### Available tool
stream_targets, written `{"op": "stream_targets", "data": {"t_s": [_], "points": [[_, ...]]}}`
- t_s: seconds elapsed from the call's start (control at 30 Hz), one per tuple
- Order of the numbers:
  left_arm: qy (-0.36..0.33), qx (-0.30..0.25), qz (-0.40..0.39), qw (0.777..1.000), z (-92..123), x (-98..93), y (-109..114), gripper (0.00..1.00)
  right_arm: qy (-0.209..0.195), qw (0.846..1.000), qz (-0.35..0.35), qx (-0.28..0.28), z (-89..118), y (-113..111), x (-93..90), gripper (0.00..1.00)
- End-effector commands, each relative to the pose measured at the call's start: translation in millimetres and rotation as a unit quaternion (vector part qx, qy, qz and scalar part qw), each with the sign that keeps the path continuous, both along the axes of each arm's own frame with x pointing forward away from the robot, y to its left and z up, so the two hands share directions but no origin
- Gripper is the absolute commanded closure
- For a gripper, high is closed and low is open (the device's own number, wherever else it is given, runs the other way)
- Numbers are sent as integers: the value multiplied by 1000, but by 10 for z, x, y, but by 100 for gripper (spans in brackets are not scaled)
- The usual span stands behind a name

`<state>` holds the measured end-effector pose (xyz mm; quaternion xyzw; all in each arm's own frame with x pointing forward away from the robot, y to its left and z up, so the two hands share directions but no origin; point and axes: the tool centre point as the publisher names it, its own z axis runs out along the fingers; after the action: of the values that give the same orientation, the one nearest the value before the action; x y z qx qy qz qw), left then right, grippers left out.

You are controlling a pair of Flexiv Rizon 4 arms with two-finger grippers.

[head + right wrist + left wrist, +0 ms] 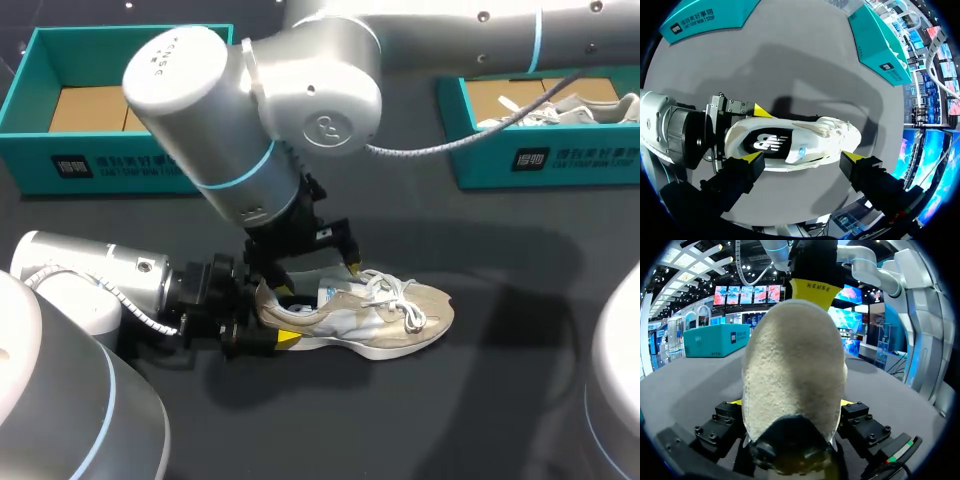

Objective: Take the shoe out of the shoebox, open the shoe tongue, remove and reinsert the insole, then place the shoe into the shoebox

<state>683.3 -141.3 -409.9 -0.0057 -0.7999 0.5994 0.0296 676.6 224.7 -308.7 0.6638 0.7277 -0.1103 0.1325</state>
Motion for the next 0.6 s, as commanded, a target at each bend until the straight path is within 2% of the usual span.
{"op": "stream_targets", "data": {"t_s": [0.03,0.37,0.6], "points": [[0,1,1,1000,-5,3,-13,100,-51,991,-124,-6,-76,15,-62,0],[0,1,1,1000,-5,3,-13,100,-77,988,-136,-16,-243,-91,-23,0],[0,1,1,1000,-5,3,-13,100,-92,987,-133,-20,-318,-150,8,4]]}}
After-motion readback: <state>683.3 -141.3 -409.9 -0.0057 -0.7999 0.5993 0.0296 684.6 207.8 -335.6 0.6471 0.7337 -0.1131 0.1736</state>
